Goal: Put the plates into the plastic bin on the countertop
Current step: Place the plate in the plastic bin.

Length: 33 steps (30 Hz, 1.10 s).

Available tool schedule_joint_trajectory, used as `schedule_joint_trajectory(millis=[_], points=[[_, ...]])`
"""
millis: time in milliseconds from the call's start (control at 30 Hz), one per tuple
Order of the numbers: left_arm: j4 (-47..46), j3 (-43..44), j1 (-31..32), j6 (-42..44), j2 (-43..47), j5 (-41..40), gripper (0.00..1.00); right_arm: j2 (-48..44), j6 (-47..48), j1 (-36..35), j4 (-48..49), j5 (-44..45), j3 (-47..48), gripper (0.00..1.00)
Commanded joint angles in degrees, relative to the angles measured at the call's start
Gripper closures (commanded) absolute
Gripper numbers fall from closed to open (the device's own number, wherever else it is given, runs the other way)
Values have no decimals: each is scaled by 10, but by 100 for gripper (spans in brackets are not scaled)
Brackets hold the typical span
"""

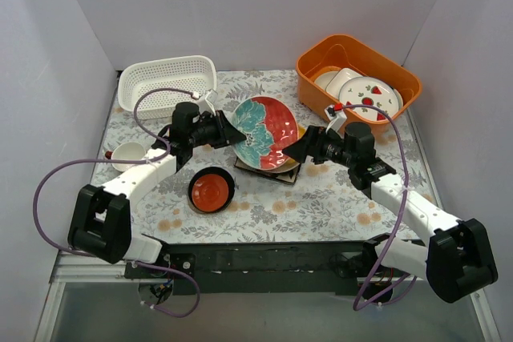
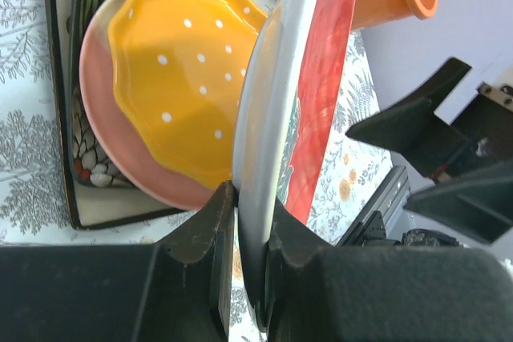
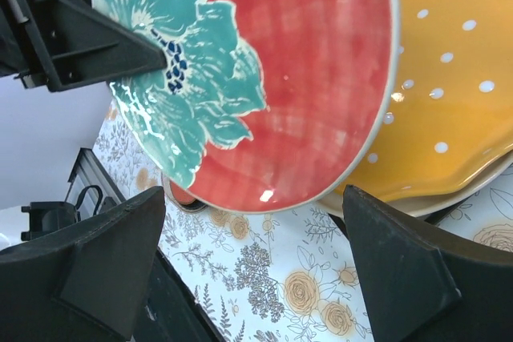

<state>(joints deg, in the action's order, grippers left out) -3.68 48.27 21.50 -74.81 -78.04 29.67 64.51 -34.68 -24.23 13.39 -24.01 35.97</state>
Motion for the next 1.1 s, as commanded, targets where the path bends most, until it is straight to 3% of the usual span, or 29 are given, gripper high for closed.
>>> schedule_joint_trajectory(millis=[0, 367, 500, 1067], points=[[-38, 103, -7, -2, -15, 20, 100, -21, 11, 0, 9, 1, 26, 2], [15, 249, -57, -77, -120, 35, 100, -50, 15, -1, -4, -2, 26, 2], [-21, 252, -93, -119, -133, 72, 100, -54, 16, 0, -6, -2, 29, 2], [4, 271, -153, -122, -127, 40, 100, -41, 21, 0, -4, -9, 30, 2]])
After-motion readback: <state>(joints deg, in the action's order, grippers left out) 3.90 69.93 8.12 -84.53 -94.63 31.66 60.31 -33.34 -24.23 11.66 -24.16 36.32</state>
